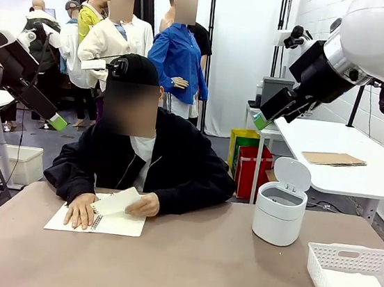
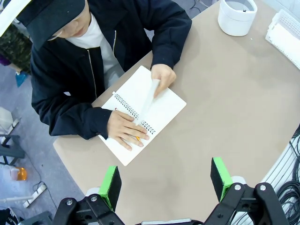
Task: Sort the paper based on its condition.
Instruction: If a person hands you a paper, place it in the Organizing basket , and if it's crumpled, put it in the Trash can.
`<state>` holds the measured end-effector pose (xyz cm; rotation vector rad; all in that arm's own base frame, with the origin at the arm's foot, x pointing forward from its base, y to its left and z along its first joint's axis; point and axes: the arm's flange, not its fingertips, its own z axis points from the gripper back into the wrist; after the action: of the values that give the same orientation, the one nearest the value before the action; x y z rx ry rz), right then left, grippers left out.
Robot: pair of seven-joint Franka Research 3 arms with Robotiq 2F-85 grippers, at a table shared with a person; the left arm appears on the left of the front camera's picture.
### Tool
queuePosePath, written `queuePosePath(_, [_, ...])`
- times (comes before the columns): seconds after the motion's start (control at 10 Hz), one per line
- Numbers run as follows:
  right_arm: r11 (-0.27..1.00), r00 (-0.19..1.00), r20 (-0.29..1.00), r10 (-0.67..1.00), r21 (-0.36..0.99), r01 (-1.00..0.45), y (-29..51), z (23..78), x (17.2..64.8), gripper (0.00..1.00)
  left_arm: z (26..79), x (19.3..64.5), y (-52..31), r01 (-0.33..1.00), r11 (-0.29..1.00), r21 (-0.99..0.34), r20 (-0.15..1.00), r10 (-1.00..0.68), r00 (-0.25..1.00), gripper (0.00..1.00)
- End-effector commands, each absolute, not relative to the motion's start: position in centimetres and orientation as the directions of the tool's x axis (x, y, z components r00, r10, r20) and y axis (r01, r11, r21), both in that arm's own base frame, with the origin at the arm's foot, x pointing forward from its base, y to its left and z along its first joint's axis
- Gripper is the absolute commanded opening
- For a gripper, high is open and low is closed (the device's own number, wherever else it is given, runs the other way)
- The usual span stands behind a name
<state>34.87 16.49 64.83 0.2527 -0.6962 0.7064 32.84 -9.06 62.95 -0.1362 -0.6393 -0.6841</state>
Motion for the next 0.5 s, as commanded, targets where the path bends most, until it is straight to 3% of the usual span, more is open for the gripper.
queuePosePath(0.0, [0.742, 0.55, 0.661, 0.51, -0.014, -0.67, 16.51, 64.76, 34.91, 1.0, 63.03, 32.81, -8.97, 0.624, 0.777, 0.088, 0.592, -0.544, 0.594, 1.0])
queuePosePath(0.4, [0.742, 0.55, 0.661, 0.51, -0.014, -0.67, 16.51, 64.76, 34.91, 1.0, 63.03, 32.81, -8.97, 0.624, 0.777, 0.088, 0.592, -0.544, 0.594, 1.0])
